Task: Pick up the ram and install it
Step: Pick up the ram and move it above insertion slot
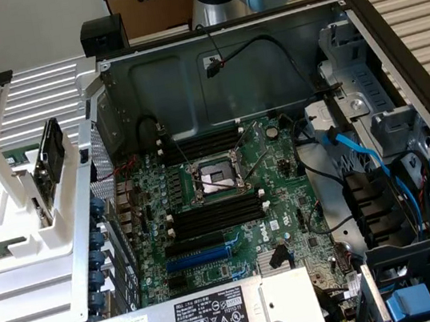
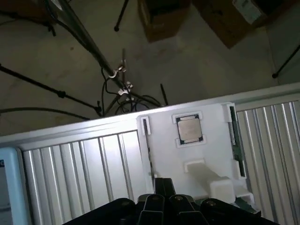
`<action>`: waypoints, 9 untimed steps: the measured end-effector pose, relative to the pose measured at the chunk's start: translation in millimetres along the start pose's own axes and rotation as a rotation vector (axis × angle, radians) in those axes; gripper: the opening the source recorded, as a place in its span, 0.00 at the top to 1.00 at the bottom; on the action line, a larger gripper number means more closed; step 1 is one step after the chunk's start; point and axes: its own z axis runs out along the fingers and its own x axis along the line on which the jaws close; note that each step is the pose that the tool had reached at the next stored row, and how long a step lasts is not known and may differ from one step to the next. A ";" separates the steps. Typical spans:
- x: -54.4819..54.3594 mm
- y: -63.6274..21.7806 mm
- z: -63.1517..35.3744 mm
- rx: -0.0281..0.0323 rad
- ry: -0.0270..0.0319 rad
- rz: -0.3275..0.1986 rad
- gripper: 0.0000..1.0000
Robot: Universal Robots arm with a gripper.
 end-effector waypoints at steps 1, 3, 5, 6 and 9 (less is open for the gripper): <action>0.0 0.0 0.0 0.0001 0.0001 -0.005 0.90; -0.1 0.0 0.0 0.0037 -0.0003 -0.006 0.90; 0.0 0.0 0.6 0.0312 -0.0047 -0.007 0.90; 0.0 0.0 1.0 0.0413 -0.0064 -0.008 0.90; 0.2 0.2 5.1 0.0652 -0.0098 -0.011 0.90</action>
